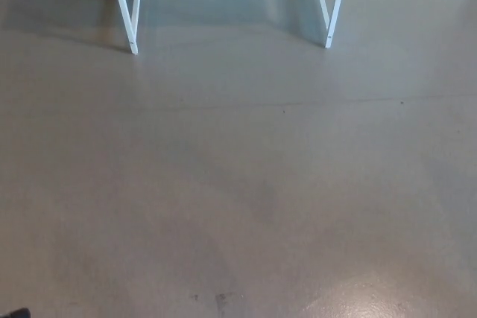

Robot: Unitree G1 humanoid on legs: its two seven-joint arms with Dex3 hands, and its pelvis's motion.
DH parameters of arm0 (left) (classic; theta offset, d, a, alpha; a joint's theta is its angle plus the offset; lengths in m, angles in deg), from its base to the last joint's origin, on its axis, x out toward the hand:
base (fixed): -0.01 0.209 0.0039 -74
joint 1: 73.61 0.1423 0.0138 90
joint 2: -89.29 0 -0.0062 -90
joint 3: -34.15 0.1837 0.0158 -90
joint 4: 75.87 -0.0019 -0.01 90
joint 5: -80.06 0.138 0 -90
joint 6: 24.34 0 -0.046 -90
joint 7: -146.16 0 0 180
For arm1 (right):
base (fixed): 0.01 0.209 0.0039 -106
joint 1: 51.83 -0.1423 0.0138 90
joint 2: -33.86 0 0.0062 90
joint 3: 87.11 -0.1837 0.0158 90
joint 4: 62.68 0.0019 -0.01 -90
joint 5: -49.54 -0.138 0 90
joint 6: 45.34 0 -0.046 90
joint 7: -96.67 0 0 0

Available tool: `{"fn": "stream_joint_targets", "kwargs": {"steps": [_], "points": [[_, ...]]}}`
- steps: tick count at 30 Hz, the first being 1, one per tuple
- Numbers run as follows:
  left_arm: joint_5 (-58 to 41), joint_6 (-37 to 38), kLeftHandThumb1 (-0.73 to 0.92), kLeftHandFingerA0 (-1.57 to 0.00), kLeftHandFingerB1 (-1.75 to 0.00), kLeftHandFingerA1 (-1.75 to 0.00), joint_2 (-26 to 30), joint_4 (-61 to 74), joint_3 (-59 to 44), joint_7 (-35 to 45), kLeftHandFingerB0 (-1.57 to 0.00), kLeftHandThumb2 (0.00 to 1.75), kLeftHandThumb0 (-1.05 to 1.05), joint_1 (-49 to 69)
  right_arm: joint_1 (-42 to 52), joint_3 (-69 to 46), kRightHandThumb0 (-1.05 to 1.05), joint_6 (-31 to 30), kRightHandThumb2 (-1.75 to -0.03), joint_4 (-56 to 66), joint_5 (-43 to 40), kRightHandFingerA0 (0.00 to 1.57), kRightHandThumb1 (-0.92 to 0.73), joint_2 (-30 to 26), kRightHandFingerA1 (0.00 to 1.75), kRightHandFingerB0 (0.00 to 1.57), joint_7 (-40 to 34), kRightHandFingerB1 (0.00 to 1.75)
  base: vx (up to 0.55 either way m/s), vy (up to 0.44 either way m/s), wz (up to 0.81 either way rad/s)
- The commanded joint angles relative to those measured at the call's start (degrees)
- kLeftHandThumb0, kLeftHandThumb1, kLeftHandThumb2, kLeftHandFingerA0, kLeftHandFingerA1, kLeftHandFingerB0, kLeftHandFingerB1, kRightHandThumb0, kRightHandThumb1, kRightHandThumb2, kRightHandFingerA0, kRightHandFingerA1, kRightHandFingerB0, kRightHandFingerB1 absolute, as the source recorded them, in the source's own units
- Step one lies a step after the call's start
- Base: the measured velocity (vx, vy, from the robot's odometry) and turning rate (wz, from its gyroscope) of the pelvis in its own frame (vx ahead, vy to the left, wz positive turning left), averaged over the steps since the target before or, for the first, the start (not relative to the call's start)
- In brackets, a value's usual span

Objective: The robot walks towards a table in front, picks a dumpling toy with left hand and puts it in an orange round plate

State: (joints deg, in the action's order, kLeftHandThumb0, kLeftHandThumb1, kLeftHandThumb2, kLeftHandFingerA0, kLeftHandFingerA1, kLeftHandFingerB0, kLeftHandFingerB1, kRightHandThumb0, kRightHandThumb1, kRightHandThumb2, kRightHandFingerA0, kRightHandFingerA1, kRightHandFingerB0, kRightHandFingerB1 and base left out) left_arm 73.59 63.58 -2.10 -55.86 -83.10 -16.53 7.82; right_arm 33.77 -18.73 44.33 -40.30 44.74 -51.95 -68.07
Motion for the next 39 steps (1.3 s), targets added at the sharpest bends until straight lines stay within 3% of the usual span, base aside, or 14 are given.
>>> {"fn": "stream_joint_targets", "kwargs": {"steps": [1, 10, 11, 14, 16, 17, 22, 23, 26, 29, 30, 36, 37, 39], "points": [[-4.5, 0.0, 0.48, -0.34, -0.59, -0.68, 1.9, -2.9, -2.2, 5.9, -0.22, 0.93, -0.01, -1.0, -1.2, -2.9, -0.01, 2.3, -0.57, -2.8, -4.5, 0.46, -0.50, -1.6, 0.80, 0.28, 4.6, 0.56, 0.00, 0.000, 0.00], [-3.6, 1.6, 0.46, -0.34, -0.59, -0.68, 2.0, -3.3, -0.3, 4.9, -0.22, 0.92, 0.03, -0.7, -0.7, -1.5, -0.06, 5.2, -0.56, -3.6, -2.9, 0.58, -0.46, -1.4, 0.87, 0.28, 2.7, 0.55, -0.01, -0.017, 0.14], [-3.5, 1.6, 0.67, -0.34, -0.55, -0.73, 2.0, -3.3, -0.2, 4.8, -0.25, 0.60, 0.05, -0.7, -0.6, -1.3, -0.06, 5.5, -0.58, -3.6, -2.8, 0.59, -0.47, -1.4, 0.88, 0.27, 2.5, 0.56, -0.01, -0.019, -0.08], [-3.7, 1.5, 0.68, -0.32, -0.54, -0.72, 2.1, -3.3, 0.2, 4.7, -0.25, 0.59, 0.03, -0.6, -0.4, -1.0, -0.05, 6.1, -0.58, -3.7, -3.0, 0.53, -0.48, -1.5, 0.86, 0.25, 3.0, 0.56, 0.01, 0.070, -0.05], [-3.9, 1.5, 0.68, -0.32, -0.55, -0.72, 2.1, -3.3, 0.3, 4.5, -0.26, 0.60, 0.07, -0.6, -0.4, -1.1, -0.03, 6.1, -0.60, -3.8, -3.3, 0.51, -0.47, -1.5, 0.83, 0.25, 3.0, 0.57, 0.07, 0.183, -0.23], [-3.9, 1.5, 0.48, -0.33, -0.59, -0.68, 2.0, -3.3, 0.3, 4.4, -0.22, 0.94, 0.06, -0.6, -0.2, -0.8, -0.05, 6.5, -0.59, -3.7, -3.1, 0.55, -0.48, -1.5, 0.86, 0.24, 3.2, 0.56, 0.09, 0.292, -0.49], [-4.3, 1.7, 0.46, -0.31, -0.58, -0.67, 2.0, -3.4, 0.3, 4.5, -0.20, 0.93, 0.09, -0.5, -0.1, -0.2, -0.06, 7.0, -0.59, -3.7, -2.9, 0.51, -0.48, -1.5, 0.84, 0.27, 2.7, 0.57, 0.24, 0.484, 0.09], [-4.3, 1.7, 0.67, -0.31, -0.54, -0.71, 2.0, -3.4, 0.4, 4.4, -0.24, 0.59, 0.09, -0.5, 0.0, -0.1, -0.07, 7.1, -0.60, -3.7, -2.8, 0.43, -0.48, -1.5, 0.79, 0.26, 2.8, 0.57, 0.27, 0.170, -0.01], [-4.3, 1.6, 0.67, -0.31, -0.54, -0.71, 2.2, -3.4, 0.5, 3.9, -0.25, 0.59, 0.09, -0.3, 0.1, 0.4, -0.09, 7.5, -0.58, -3.9, -2.6, 0.41, -0.47, -1.5, 0.77, 0.27, 2.7, 0.56, 0.25, 0.083, 0.10], [-4.1, 2.0, 0.64, -0.32, -0.54, -0.71, 2.2, -3.4, 0.8, 3.6, -0.25, 0.59, 0.09, -0.1, 0.2, 0.8, -0.08, 8.0, -0.59, -3.9, -2.4, 0.58, -0.48, -1.4, 0.89, 0.24, 2.0, 0.56, 0.26, -0.033, 0.12], [-4.2, 2.1, 0.44, -0.33, -0.59, -0.67, 2.2, -3.4, 0.9, 3.5, -0.23, 0.92, 0.08, -0.1, 0.3, 1.0, -0.09, 8.4, -0.59, -3.9, -2.5, 0.48, -0.48, -1.5, 0.83, 0.25, 2.4, 0.56, 0.24, -0.077, 0.15], [-4.1, 2.6, 0.43, -0.35, -0.58, -0.68, 2.4, -3.5, 1.4, 3.4, -0.22, 0.91, 0.06, 0.2, 0.1, 1.3, -0.09, 8.0, -0.57, -4.2, -2.6, 0.51, -0.48, -1.4, 0.83, 0.28, 1.2, 0.56, 0.32, -0.121, 0.28], [-4.1, 2.6, 0.64, -0.33, -0.54, -0.71, 2.4, -3.5, 1.4, 3.2, -0.28, 0.58, 0.07, 0.1, 0.2, 1.7, -0.13, 8.3, -0.55, -4.2, -2.2, 0.64, -0.48, -1.4, 0.89, 0.29, 0.8, 0.54, 0.38, -0.252, 0.37], [-4.1, 2.6, 0.64, -0.33, -0.53, -0.71, 2.3, -3.6, 1.5, 2.8, -0.28, 0.58, 0.07, 0.0, 0.2, 2.5, -0.12, 8.8, -0.55, -4.3, -1.6, 0.58, -0.49, -1.5, 0.87, 0.28, 0.2, 0.53, 0.34, -0.231, 0.13]]}}
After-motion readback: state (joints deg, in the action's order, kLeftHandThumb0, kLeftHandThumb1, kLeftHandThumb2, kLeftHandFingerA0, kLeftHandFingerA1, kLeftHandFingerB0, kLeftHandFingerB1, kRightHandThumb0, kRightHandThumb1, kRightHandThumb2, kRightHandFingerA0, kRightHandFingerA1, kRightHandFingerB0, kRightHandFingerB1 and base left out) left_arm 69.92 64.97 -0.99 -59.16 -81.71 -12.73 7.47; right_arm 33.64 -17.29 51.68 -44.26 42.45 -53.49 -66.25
